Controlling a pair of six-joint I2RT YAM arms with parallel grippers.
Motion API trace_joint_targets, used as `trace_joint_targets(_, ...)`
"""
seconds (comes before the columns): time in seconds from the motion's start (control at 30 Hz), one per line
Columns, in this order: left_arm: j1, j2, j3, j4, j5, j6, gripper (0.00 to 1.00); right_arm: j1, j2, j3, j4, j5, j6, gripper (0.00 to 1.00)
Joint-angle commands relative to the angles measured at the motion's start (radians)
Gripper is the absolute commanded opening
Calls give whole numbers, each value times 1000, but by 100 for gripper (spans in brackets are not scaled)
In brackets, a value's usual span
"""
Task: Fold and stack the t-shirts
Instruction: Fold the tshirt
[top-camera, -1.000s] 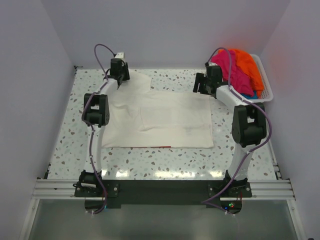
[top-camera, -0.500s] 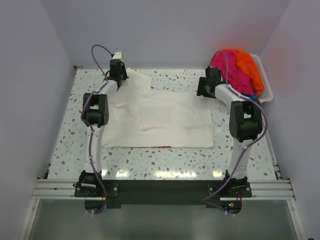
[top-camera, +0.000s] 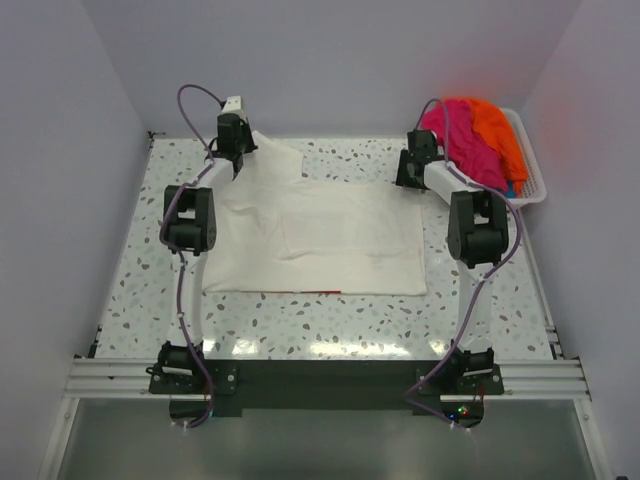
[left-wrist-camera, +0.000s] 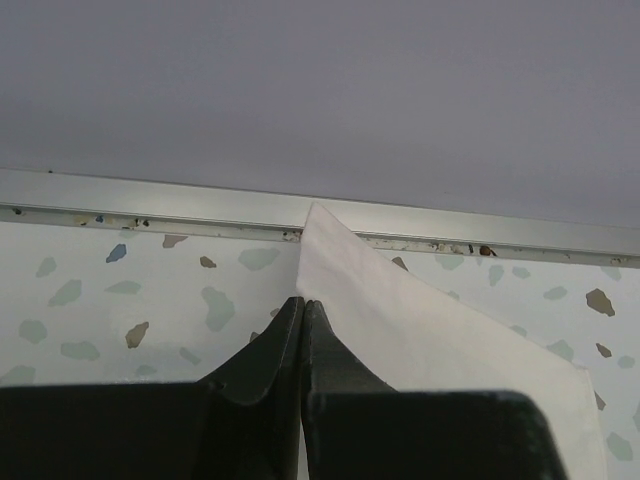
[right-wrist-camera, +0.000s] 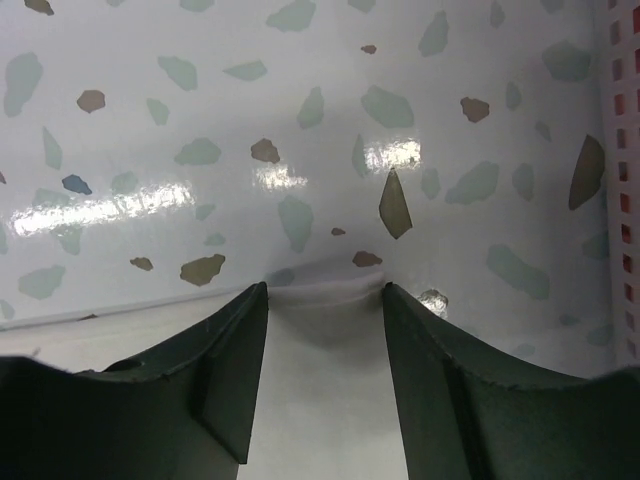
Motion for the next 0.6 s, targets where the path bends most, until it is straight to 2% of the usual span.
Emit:
trace_joint_targets(0.0,8,-86,-5,82,19,-16,0,-7,26,63,-34,45,-16,53)
trace_joint_targets(0.1,11,-90,-5,87,19,-17,0,-7,23,72,-45,37,-12,45)
trace_joint_targets(0.23,17,-100,3,98,33,-33,0,-5,19,74,-45,34,-10,25)
trace_joint_targets(0.27,17,-103,6,98,36,-34,0,-7,20,74,-47,34,-9,17)
trace_joint_targets(0.33,20,-106,12,98,44,-39,0,-7,14,74,-48,32,-8,10)
trace_joint_targets(0.37,20,-113,12,98,44,-42,0,-7,11,74,-47,35,-7,3)
trace_joint_targets(0.57,28,-169,-28,99,65,-60,0,-7,-75,7,1,60,10,0)
